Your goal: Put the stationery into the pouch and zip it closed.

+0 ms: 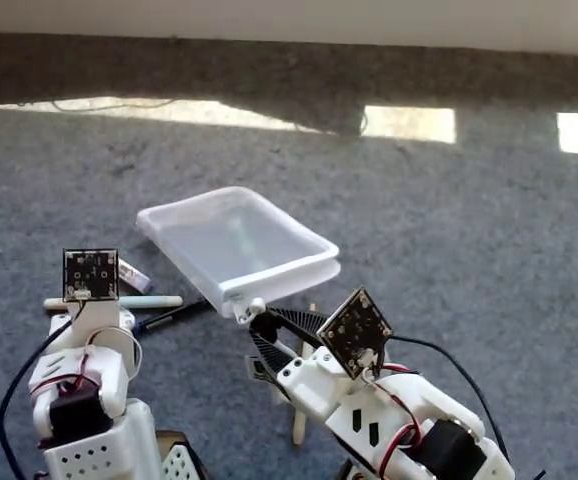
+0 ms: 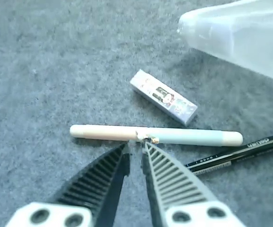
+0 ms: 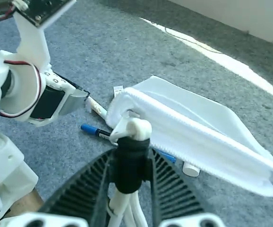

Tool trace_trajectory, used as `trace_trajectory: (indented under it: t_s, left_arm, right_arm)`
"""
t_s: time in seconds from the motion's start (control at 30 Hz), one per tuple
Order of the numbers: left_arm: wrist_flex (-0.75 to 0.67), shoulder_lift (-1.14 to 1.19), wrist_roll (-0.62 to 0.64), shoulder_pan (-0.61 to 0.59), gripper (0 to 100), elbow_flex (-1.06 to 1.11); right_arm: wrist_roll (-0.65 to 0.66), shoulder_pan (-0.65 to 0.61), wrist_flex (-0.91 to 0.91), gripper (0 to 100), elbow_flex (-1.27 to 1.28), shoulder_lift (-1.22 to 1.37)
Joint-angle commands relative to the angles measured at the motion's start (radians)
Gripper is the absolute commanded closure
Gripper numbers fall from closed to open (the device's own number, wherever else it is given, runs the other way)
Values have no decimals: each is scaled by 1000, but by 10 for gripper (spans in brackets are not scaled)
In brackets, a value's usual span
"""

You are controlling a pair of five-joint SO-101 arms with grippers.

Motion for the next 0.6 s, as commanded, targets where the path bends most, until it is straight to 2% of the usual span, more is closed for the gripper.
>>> trace_trajectory:
  t_s: [0.0,0.2,0.37,0.43,0.57]
  left_arm:
    - [-23,4,0,68,944,-119]
    - [61,5,2,214,941,-243]
    - [71,5,2,286,937,-266]
    - [71,5,5,318,902,-271]
    - [71,5,133,344,774,-278]
  right_arm:
    - [5,13,-24,993,-15,-5]
    - [5,87,-30,993,-18,-5]
    - [3,93,-30,993,-19,-5]
    - [3,93,-31,993,-19,-5]
    - [3,93,-31,993,-18,-5]
